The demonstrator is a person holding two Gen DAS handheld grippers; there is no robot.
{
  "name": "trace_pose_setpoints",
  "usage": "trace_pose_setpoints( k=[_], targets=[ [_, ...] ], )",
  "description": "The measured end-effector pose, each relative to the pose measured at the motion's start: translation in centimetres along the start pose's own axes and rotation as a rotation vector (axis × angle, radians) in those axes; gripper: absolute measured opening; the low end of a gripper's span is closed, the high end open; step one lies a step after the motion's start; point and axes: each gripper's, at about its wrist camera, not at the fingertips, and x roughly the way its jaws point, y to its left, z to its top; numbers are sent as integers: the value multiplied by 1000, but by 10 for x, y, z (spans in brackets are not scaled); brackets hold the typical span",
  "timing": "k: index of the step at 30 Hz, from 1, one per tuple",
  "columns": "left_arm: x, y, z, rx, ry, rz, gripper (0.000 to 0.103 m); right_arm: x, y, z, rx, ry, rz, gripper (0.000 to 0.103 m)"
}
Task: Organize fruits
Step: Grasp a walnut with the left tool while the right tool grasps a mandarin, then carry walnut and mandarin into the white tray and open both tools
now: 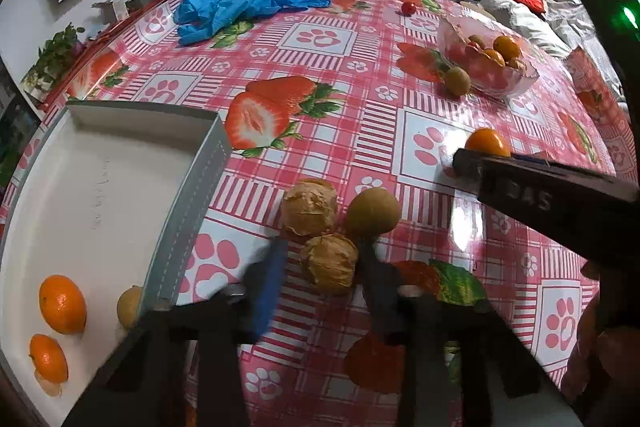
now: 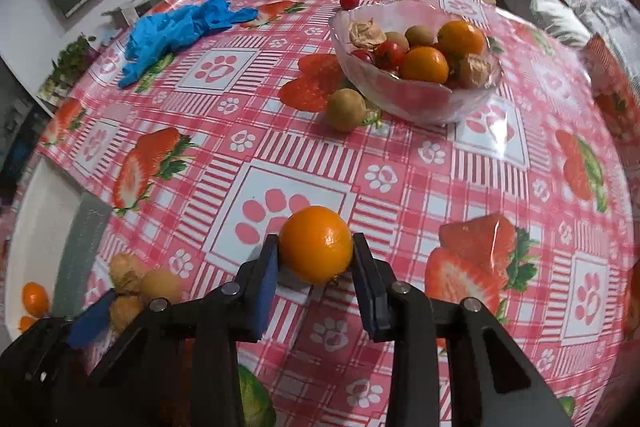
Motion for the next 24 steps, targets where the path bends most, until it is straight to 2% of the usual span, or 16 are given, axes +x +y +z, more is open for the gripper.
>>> trace_pose_setpoints(
  k=[4,11,17,24],
  targets=[
    [-7,10,-7,-45,2,-104,26,-12,-9,-12,38,-2,72,38],
    [-28,18,-34,-37,-8,-150,26,-42,-8,-48,15,-16,132,38],
    [-50,22,-51,-8,-21,-114,26,-62,1,-65,-1,-18,171,38],
    [-77,33,-55,2,-62,-80,26,-86,31,-70,-46,-47,202,38]
  ],
)
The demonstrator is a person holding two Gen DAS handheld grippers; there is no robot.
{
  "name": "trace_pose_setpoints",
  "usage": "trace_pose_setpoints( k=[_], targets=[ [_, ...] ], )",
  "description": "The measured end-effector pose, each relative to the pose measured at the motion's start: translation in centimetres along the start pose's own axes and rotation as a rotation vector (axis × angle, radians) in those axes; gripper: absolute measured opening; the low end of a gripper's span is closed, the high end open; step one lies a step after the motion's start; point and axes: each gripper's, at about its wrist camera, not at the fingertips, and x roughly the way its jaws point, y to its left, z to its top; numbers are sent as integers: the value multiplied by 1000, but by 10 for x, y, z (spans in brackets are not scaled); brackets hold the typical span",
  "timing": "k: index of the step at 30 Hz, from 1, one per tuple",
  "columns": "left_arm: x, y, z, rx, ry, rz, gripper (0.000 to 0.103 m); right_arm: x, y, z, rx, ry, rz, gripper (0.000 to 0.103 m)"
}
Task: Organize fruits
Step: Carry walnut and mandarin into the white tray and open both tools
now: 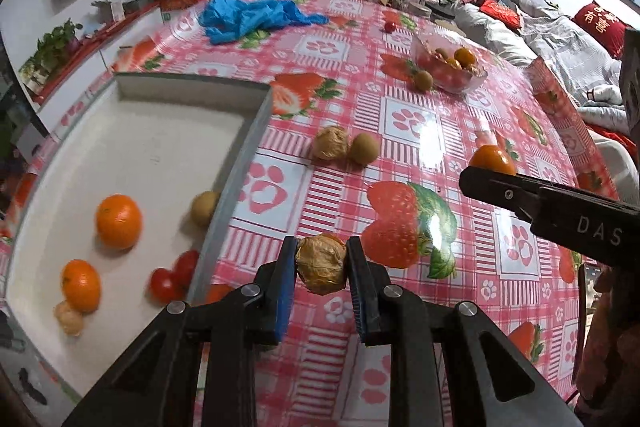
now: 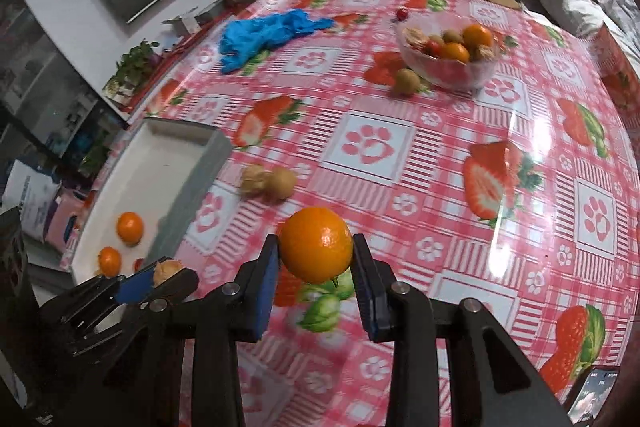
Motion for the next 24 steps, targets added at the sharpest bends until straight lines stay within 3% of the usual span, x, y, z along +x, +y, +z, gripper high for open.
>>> trace_pose_setpoints(
  k=[10,16,24],
  targets=[
    [-22,34,-7,-25,-42,41,26,1,51,-2,-61,6,27,38],
    [-34,66,-9,-58,-60,56,26,11,87,1,-92,23,55,38],
    [-43,120,-7,-112,-77,130,26,33,137,8,-124,58,120,38]
  ],
)
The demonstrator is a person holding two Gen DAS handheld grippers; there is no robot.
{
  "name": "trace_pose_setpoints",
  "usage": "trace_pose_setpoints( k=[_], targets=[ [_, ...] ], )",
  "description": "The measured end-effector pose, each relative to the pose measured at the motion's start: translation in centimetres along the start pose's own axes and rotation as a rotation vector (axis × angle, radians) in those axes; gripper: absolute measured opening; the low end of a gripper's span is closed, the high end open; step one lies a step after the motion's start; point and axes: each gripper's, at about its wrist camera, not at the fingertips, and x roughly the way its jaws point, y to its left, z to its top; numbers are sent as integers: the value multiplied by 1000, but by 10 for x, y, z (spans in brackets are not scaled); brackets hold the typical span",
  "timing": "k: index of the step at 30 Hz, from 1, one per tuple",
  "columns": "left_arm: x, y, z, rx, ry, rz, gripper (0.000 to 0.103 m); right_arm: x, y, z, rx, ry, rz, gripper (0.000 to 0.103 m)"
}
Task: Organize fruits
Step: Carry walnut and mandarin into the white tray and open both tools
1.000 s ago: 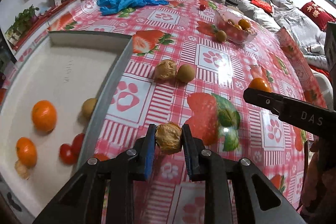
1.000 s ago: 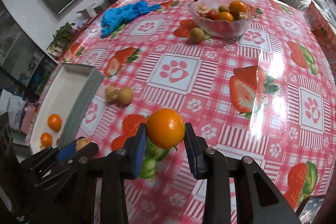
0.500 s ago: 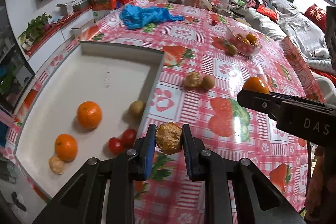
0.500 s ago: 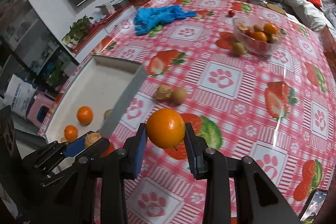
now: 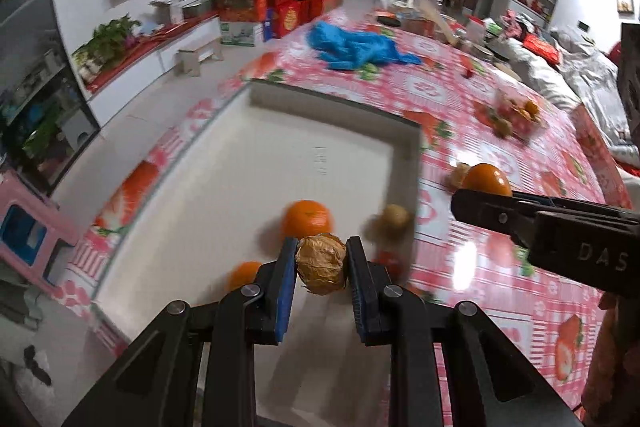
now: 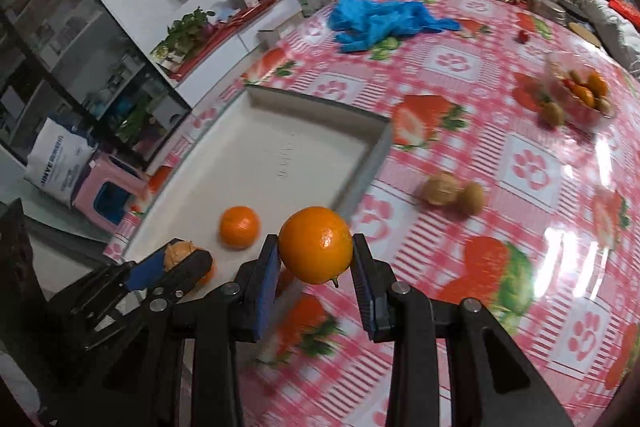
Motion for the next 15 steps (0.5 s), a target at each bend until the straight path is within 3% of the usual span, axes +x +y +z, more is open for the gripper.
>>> trace_pose_setpoints(
  k=[6,15],
  targets=[
    [13,22,0,-24,22,33,26,23,24,7,-16,27,23,38],
    [23,25,-6,-25,30,51,26,52,42,12,-38,78,24,39]
  ],
)
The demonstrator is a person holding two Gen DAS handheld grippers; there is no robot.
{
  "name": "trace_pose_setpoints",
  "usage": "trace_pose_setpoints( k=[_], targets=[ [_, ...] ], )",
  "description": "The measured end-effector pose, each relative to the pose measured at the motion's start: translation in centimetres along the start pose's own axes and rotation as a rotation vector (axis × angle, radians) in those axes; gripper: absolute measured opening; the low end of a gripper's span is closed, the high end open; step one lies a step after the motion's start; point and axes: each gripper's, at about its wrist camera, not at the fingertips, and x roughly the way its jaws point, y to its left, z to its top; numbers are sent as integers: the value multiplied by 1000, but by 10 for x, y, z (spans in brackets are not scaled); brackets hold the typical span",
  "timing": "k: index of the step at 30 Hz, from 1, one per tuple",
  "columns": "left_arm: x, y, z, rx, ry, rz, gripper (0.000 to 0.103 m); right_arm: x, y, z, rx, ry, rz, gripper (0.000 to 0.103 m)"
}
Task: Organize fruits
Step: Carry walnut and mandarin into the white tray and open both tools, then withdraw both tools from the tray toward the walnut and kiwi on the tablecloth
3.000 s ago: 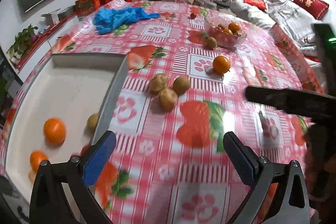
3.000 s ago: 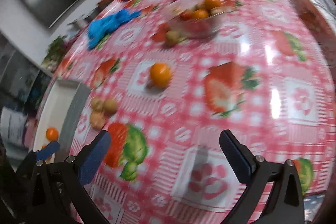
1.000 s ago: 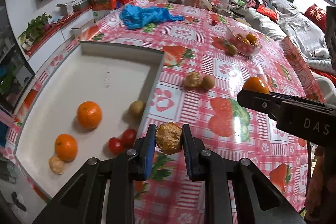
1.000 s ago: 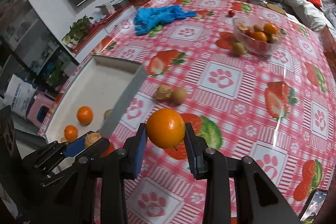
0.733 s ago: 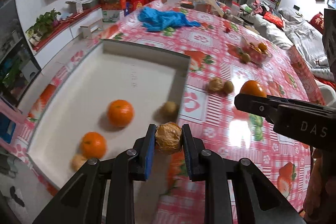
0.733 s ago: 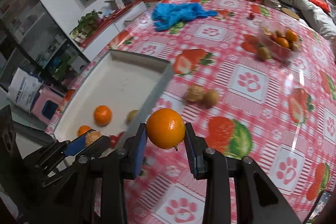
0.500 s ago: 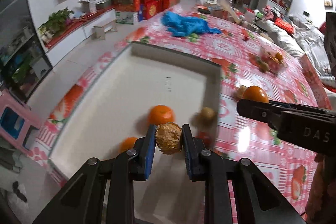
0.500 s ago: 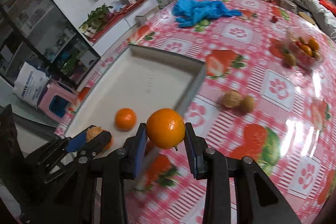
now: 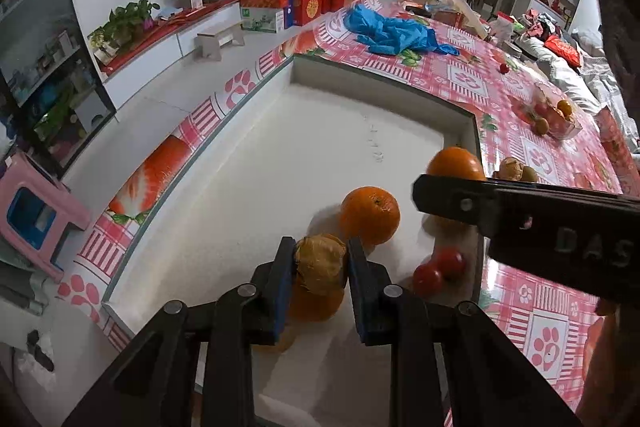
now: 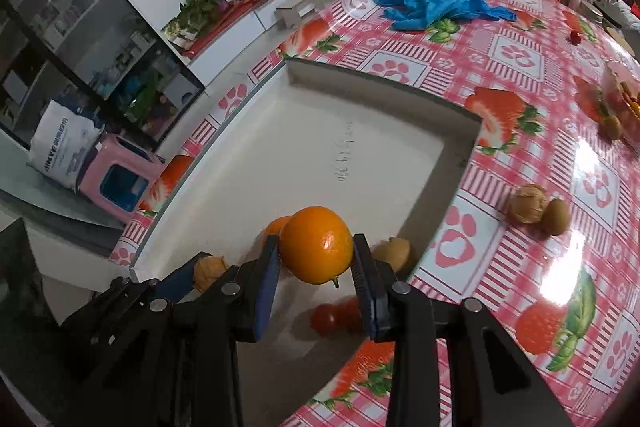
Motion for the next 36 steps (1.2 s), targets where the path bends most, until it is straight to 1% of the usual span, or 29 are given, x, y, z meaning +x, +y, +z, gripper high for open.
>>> trace_pose_setpoints(
  k=[2,3,4,5,6,7,8,9,12,14,17,20,21,22,24,26,28,30,31,32,33,35,36],
  targets=[
    [1,-1,-1,8,1,3,26,5,2,0,-5,10,-2,39],
    [1,-1,-1,11,4,3,28,7,1,0,-4,16,0,39],
    [1,-2,-1,14,7,5,40,8,1,0,-2,19,3,42],
    [2,-3,-1,16,9,7,52,10,1,0,1,23,9,56],
    [1,-2,-1,14,1,12,80,10,0,1,2,24,17,65],
    [-3,-2,-2,7,-21,22,92,8,0,1,3,19,25,83],
    [-8,-2,-4,1,-58,28,92,7,-1,1,4,12,27,86],
    [-11,-3,-3,5,-76,28,92,4,-1,1,3,0,22,86],
    [-11,-8,0,31,-57,44,92,-5,-8,2,21,-22,-10,87],
    [-12,-10,2,31,-52,50,92,-11,-16,3,50,-33,-1,90],
    [-16,-15,6,27,-34,32,92,-26,-32,5,93,-59,-13,92],
    [-26,-26,13,56,-20,22,92,-43,-45,4,129,-85,-4,92],
    [-30,-30,16,68,-19,17,92,-50,-52,4,157,-87,17,93],
    [-34,-34,18,80,-15,7,92,-56,-58,3,187,-81,43,93],
    [-47,-41,23,95,-4,-38,92,-71,-70,1,258,-74,122,93],
    [-59,-48,28,99,15,-98,92,-90,-78,-1,289,-92,184,93],
    [-72,-55,33,100,25,-130,92,-115,-84,0,295,-120,220,93],
    [-85,-63,40,100,20,-141,92,-141,-95,4,307,-155,244,93],
    [-92,-66,44,97,14,-156,92,-153,-102,7,312,-170,248,93],
    [-101,-71,50,90,6,-183,92,-171,-113,10,322,-196,245,93],
    [-109,-75,57,82,-3,-210,92,-180,-119,12,328,-213,238,93],
    [-118,-84,66,79,-20,-240,92,-203,-136,16,327,-266,191,93],
    [-121,-91,70,86,-30,-240,92,-213,-144,17,320,-291,133,93]
  ],
)
